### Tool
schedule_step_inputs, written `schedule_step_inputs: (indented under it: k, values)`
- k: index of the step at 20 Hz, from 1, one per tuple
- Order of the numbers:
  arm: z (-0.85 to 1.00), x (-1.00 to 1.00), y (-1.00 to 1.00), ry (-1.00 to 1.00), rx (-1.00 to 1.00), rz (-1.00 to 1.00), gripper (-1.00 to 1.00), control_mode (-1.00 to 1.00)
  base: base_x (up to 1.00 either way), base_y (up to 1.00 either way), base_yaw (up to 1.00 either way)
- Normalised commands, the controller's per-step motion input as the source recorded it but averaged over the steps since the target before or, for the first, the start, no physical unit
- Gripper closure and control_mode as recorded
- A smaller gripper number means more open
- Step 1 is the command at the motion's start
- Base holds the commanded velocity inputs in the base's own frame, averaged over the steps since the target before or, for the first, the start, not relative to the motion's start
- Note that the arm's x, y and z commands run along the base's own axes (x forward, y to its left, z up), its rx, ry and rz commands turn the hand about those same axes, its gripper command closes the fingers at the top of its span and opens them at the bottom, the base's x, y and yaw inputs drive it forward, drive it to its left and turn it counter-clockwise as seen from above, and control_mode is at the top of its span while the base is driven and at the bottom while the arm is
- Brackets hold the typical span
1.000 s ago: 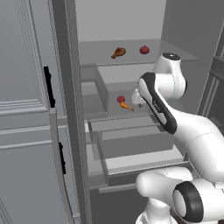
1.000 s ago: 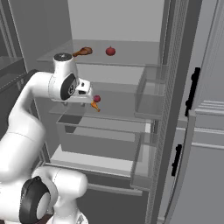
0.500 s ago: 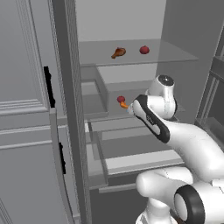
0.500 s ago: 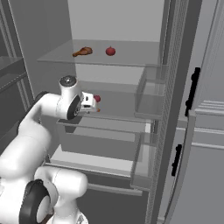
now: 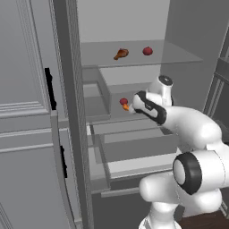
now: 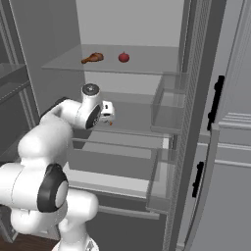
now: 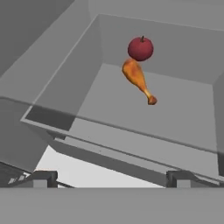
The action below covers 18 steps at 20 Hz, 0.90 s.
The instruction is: Place one tomato and one chicken drumstick in each tupperware on the nearby counter, to pack two identical lunches.
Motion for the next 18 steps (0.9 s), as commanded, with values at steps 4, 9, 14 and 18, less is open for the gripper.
schedule_step_inputs:
  k: [4, 9, 14, 18]
  values:
    - [-0.25, 0.73, 0.00, 0.05, 0.00, 0.14, -1.00, -1.00, 0.00, 0.00, 0.00]
    - [-0.31, 0.72, 0.00, 0.06, 0.00, 0.13, -1.00, -1.00, 0.00, 0.00, 0.00]
    - [-0.35, 0.66, 0.00, 0.11, 0.00, 0.12, -1.00, -1.00, 0.00, 0.00, 0.00]
    - [-0.39, 0.68, 0.00, 0.11, -0.01, 0.11, -1.00, -1.00, 0.00, 0.00, 0.00]
